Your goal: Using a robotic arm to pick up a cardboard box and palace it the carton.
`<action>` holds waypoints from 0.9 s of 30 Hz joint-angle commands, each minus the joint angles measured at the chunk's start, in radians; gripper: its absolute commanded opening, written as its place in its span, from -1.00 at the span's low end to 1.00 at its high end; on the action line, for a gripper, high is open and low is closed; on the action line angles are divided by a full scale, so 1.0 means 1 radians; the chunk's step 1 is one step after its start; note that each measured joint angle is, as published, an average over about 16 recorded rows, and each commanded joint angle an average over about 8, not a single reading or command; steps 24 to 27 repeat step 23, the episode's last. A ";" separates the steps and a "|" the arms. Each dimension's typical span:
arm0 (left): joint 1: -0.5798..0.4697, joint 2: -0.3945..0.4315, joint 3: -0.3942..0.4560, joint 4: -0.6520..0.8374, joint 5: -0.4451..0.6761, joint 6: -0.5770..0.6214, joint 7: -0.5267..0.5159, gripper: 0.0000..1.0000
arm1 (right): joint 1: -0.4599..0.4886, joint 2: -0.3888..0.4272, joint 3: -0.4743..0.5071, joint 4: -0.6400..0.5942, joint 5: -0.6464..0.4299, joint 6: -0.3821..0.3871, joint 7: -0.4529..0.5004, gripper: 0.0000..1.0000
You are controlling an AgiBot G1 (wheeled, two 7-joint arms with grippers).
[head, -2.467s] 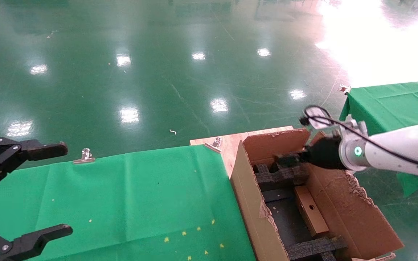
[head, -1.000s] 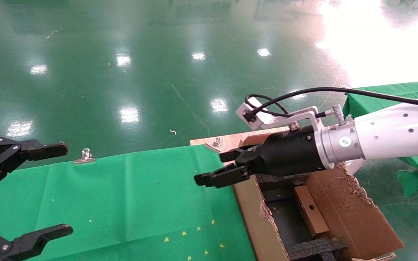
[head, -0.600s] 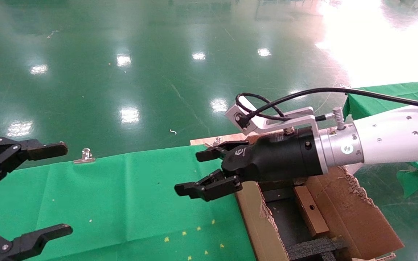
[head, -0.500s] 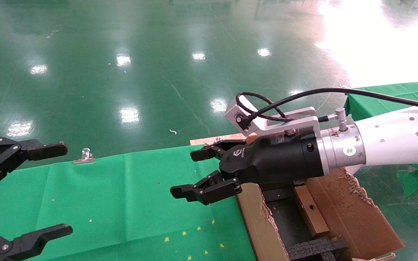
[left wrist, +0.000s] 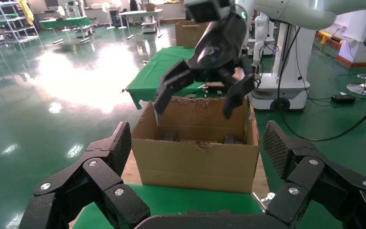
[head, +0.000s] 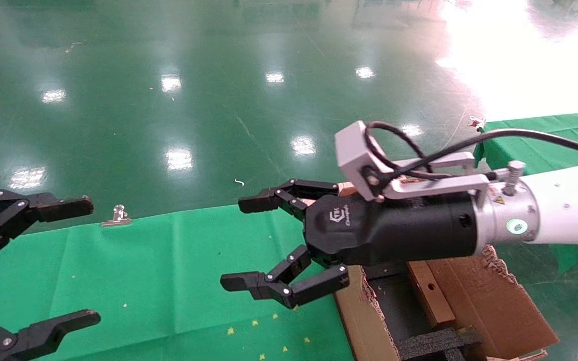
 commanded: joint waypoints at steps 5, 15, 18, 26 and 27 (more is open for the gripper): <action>0.000 0.000 0.000 0.000 0.000 0.000 0.000 1.00 | -0.099 -0.015 0.153 -0.008 0.042 -0.072 -0.118 1.00; 0.000 0.000 0.000 0.000 0.000 0.000 0.000 1.00 | -0.212 -0.033 0.332 -0.018 0.091 -0.153 -0.243 1.00; 0.000 0.000 0.000 0.000 0.000 -0.001 0.000 1.00 | -0.217 -0.034 0.338 -0.018 0.094 -0.156 -0.244 1.00; 0.000 0.000 0.000 0.000 -0.001 -0.001 0.000 1.00 | -0.209 -0.034 0.325 -0.018 0.091 -0.151 -0.237 1.00; 0.000 0.000 0.000 0.000 -0.001 -0.001 0.000 1.00 | -0.209 -0.034 0.325 -0.018 0.091 -0.151 -0.237 1.00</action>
